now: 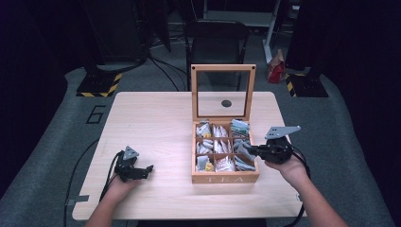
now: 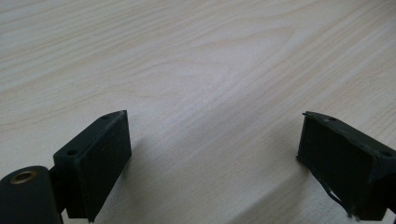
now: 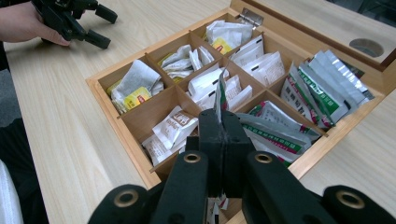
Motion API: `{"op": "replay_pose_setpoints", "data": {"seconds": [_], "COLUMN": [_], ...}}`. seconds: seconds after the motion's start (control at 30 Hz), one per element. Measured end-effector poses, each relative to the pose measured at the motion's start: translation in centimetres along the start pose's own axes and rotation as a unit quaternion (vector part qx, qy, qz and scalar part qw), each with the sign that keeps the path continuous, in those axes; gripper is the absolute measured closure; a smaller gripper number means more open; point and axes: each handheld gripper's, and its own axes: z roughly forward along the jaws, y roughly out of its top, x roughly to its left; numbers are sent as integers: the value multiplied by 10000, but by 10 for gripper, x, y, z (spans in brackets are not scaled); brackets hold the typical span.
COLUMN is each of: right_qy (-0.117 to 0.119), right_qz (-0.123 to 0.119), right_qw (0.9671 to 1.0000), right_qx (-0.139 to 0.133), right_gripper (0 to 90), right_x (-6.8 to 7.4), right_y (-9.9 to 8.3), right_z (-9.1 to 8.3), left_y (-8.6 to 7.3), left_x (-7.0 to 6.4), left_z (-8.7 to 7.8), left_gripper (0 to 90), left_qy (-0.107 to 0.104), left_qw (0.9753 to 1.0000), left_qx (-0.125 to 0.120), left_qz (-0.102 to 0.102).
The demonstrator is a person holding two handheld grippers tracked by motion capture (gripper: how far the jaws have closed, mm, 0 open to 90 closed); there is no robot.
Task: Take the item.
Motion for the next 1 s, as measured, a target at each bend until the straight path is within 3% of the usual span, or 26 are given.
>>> {"op": "replay_pose_setpoints", "data": {"seconds": [0.27,1.0], "right_qy": [-44,-309], "right_qz": [-66,58], "right_qw": [10000,9994], "right_qx": [-58,-169], "right_gripper": [895,895], "right_x": [0,-12], "right_y": [5,3], "right_z": [-7,-28], "left_y": [0,0], "left_x": [0,0], "left_z": [0,0], "left_gripper": [92,92], "left_qy": [1,-2], "left_qw": [10000,10000], "left_qx": [1,5], "left_qz": [3,1]}}
